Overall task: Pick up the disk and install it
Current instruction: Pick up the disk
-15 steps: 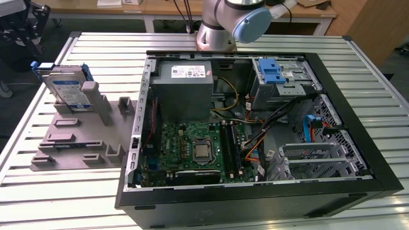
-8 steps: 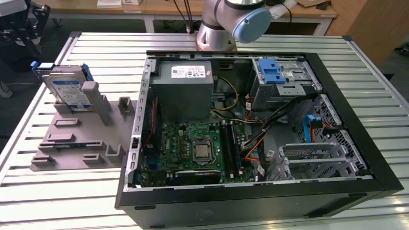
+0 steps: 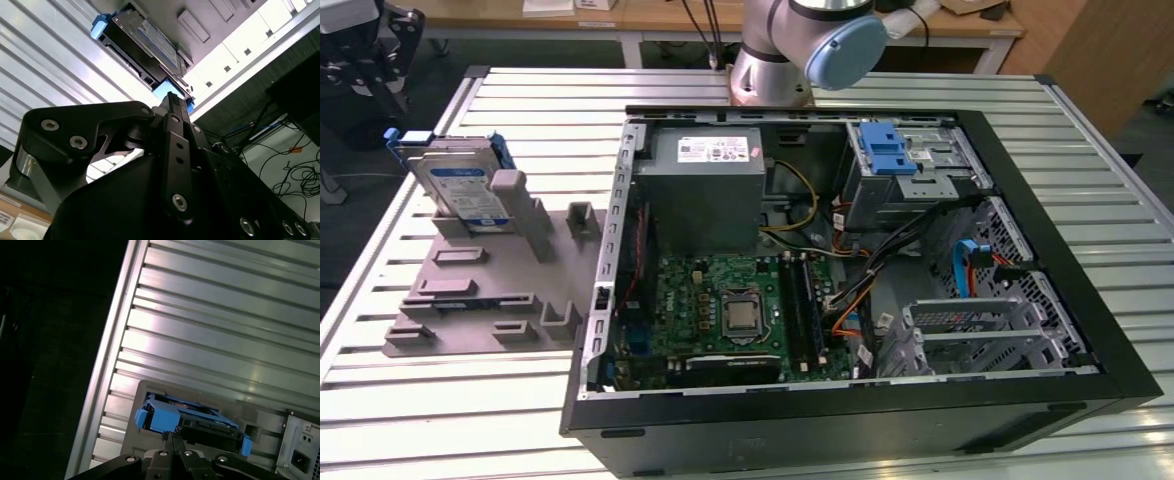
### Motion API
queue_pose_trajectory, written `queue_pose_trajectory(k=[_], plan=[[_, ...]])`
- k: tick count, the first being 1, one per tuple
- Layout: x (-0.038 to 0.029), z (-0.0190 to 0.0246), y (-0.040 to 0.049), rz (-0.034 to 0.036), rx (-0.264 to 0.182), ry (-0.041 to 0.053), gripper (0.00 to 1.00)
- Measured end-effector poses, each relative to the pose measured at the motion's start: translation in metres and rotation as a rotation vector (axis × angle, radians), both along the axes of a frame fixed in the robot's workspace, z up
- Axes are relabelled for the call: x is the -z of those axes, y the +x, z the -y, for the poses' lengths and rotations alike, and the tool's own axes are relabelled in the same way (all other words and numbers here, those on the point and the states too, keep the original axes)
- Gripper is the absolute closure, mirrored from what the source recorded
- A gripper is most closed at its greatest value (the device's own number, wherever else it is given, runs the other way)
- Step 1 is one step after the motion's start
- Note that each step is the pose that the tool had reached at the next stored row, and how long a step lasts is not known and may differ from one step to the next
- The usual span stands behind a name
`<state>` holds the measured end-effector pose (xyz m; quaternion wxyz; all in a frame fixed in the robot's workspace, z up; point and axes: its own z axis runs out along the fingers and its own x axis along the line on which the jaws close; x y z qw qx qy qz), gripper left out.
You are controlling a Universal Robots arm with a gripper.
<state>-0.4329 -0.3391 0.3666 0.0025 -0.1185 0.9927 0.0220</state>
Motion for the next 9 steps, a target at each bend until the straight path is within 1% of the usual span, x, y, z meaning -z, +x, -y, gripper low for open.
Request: queue_pose_trajectory(k=[9], plan=[[0.0, 0.0, -0.0001, 0.0, -0.025, -0.0001, 0.89]])
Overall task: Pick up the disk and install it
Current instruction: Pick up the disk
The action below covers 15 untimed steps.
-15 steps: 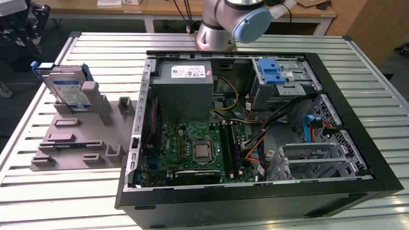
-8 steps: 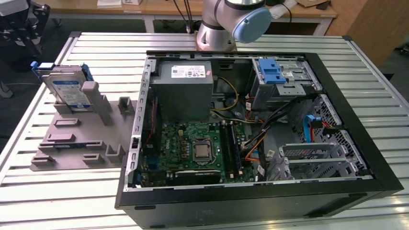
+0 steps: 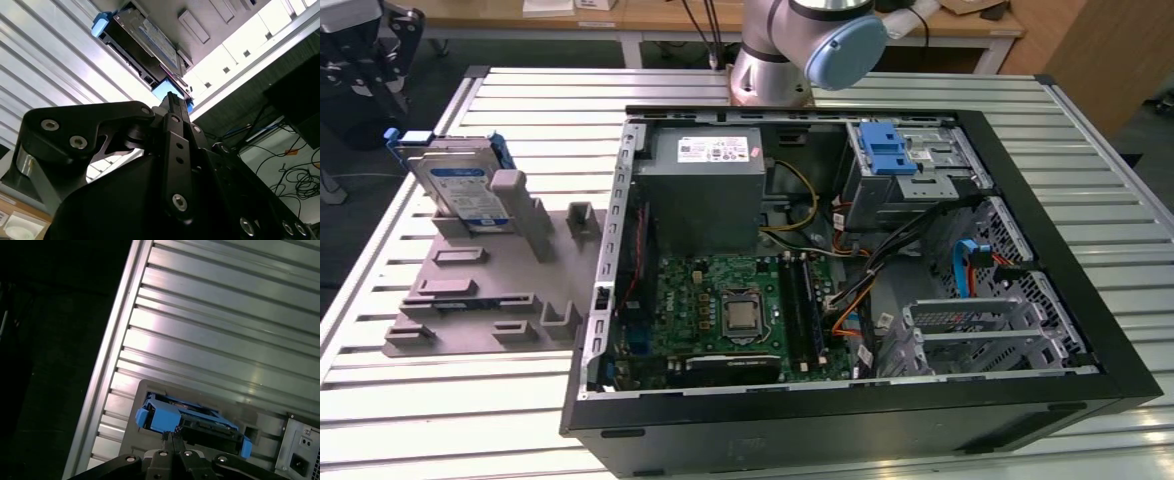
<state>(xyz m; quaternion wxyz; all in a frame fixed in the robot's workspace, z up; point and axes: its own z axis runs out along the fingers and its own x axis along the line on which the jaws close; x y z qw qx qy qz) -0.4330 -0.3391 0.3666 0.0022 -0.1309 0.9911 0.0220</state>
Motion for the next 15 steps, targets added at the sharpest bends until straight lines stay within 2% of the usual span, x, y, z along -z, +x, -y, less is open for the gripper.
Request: queue_pose_trajectory(k=[15], plan=[[0.0, 0.0, -0.0001, 0.0001, -0.015, 0.0001, 0.89]])
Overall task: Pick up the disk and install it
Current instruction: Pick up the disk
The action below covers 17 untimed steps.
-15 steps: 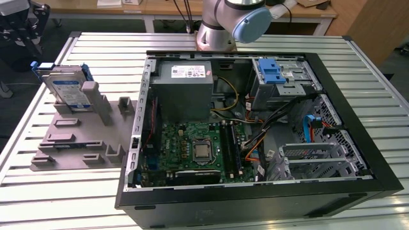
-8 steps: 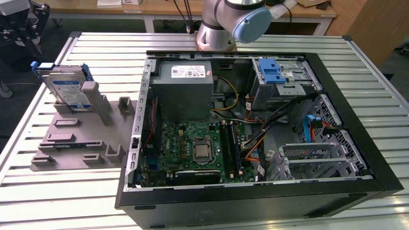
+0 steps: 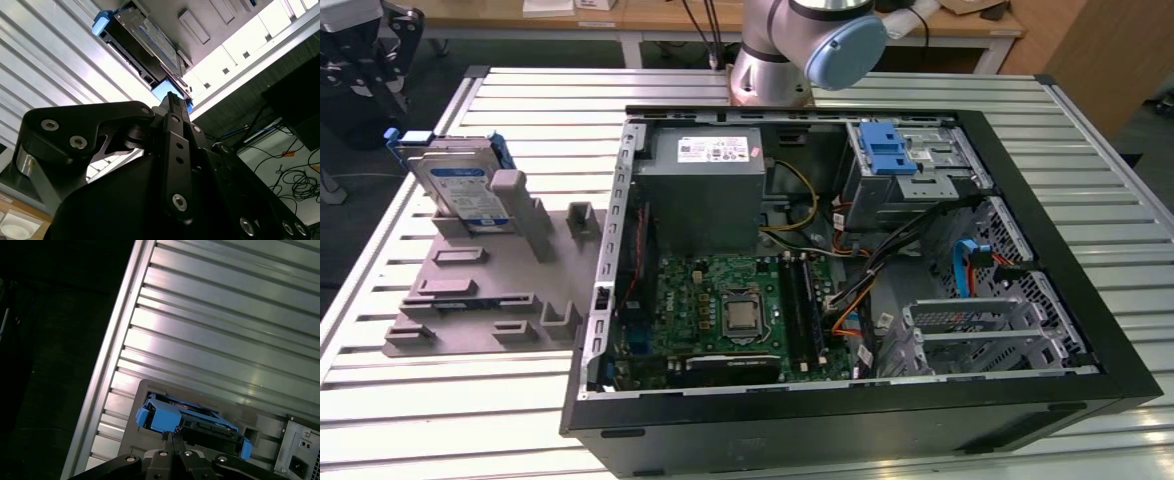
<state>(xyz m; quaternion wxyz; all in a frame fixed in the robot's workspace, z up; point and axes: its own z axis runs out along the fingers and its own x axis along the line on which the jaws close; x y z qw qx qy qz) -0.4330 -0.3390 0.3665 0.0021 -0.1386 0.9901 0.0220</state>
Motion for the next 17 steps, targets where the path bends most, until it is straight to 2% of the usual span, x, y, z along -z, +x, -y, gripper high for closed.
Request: queue_pose_trajectory(k=[8, 17], plan=[[0.0, 0.0, 0.0, 0.0, -0.005, -0.0001, 0.89], [0.0, 0.0, 0.0, 0.0, -0.045, 0.0, 0.89]])
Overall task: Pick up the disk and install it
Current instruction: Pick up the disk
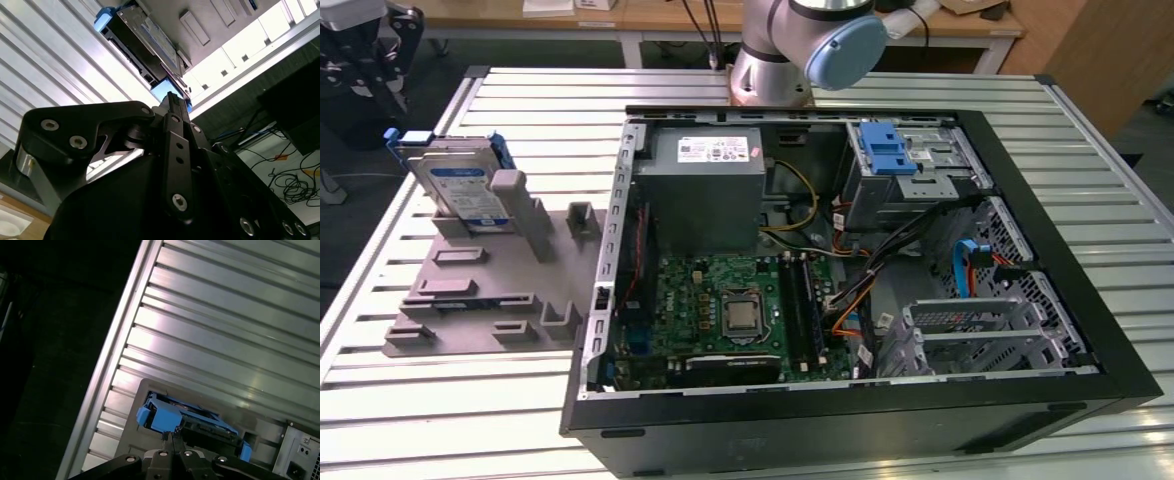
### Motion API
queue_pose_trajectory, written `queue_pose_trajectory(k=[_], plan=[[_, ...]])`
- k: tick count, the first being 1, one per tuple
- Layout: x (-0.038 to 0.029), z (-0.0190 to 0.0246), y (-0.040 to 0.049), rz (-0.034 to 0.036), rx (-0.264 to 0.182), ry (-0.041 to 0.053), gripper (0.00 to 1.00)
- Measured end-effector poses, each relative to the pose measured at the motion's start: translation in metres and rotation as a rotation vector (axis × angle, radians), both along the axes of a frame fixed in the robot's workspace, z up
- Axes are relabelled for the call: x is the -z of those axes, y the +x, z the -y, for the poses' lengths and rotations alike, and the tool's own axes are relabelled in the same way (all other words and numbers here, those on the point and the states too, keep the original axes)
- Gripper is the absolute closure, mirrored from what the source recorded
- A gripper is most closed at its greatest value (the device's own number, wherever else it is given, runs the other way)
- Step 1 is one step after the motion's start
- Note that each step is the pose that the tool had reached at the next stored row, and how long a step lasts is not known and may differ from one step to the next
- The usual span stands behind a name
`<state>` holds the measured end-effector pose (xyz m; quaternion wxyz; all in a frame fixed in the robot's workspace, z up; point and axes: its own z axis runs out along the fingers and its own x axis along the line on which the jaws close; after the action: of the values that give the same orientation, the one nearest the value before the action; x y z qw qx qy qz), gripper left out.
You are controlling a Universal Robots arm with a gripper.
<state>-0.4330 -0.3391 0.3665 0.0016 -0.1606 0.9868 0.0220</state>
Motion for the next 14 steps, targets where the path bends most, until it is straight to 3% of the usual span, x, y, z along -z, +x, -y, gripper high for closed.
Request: queue_pose_trajectory(k=[14], plan=[[0.0, 0.0, 0.0, 0.0, -0.03, 0.0, 0.89]])
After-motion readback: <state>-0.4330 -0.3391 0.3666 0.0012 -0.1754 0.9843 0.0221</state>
